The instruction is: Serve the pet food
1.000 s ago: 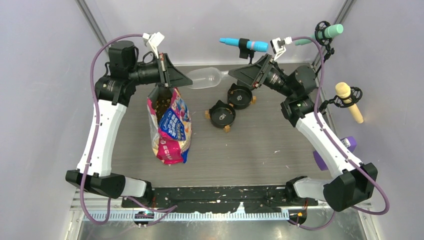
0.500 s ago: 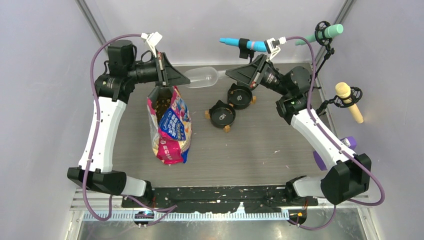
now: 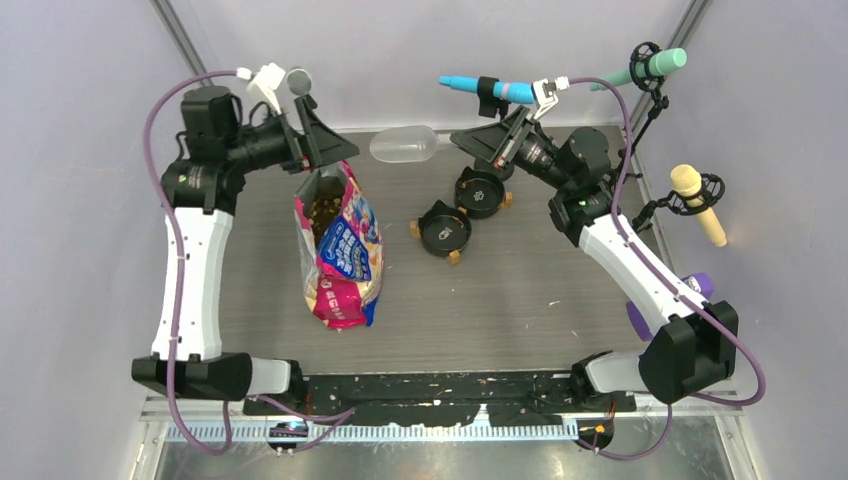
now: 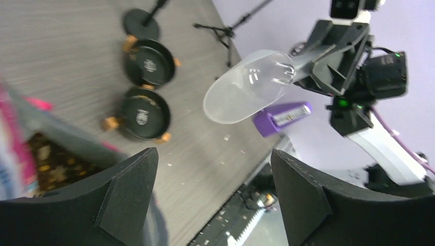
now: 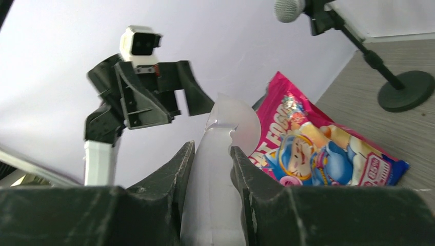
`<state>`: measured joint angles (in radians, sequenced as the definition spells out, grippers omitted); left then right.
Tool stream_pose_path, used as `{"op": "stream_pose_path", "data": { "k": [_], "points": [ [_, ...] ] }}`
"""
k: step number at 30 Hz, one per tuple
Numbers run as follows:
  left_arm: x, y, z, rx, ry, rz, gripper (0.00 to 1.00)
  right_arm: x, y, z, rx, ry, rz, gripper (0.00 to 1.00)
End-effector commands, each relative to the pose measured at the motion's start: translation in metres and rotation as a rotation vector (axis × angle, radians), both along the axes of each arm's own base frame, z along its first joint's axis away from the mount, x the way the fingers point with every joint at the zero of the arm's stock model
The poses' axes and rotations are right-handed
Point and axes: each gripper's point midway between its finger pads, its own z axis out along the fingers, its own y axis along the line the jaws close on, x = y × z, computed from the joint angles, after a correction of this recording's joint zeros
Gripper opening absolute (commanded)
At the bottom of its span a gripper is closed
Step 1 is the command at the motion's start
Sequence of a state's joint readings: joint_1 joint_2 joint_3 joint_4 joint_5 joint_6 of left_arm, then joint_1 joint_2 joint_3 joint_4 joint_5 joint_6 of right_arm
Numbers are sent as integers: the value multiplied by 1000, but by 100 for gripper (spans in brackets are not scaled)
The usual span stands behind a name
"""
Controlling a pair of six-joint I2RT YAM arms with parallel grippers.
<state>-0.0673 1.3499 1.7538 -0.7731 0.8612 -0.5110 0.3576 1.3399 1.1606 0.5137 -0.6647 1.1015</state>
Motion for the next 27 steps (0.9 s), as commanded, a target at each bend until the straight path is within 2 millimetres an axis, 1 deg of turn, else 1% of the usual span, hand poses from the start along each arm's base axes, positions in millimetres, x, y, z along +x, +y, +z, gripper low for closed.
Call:
{"op": "stream_pose_path", "data": {
  "k": [1,2,3,4,6,8,10,12,14,16,17,20,22,23,24,27],
  "points": [
    [-2,48,8,146,-101,249,84,12,-12,17,-52,-52,-133,5],
    [-1,60,2,206,-102,304,84,14,-14,19,-61,-54,-152,5],
    [-1,71,-6,264,-95,351,84,17,-14,12,-89,-41,-159,5],
    [-1,81,-16,320,-77,390,84,20,-14,11,-112,-38,-168,5],
    [-2,101,-40,430,-21,448,84,22,-15,10,-141,-41,-185,5],
    [-3,116,-64,525,52,477,84,23,-17,10,-153,-46,-195,5],
    [-3,120,-90,577,129,455,84,25,-17,8,-161,-39,-203,6],
    [-3,115,-107,578,181,408,83,26,-17,5,-168,-31,-200,5],
    [1,116,-123,592,224,402,78,27,-16,2,-172,-21,-198,5],
    [6,122,-134,615,255,426,68,28,-16,0,-174,-15,-196,5],
    [8,123,-137,619,265,428,61,28,-15,0,-175,-14,-195,5],
    [14,122,-135,615,258,429,42,29,-16,1,-184,-17,-200,5],
    [17,124,-132,623,251,433,20,30,-17,0,-192,-19,-208,5],
    [18,126,-130,637,248,439,6,30,-17,-1,-195,-17,-211,5],
    [18,129,-128,651,245,446,0,31,-18,0,-196,-20,-216,5],
    [22,137,-116,698,205,456,0,31,-19,1,-205,-23,-224,5]
  ]
}}
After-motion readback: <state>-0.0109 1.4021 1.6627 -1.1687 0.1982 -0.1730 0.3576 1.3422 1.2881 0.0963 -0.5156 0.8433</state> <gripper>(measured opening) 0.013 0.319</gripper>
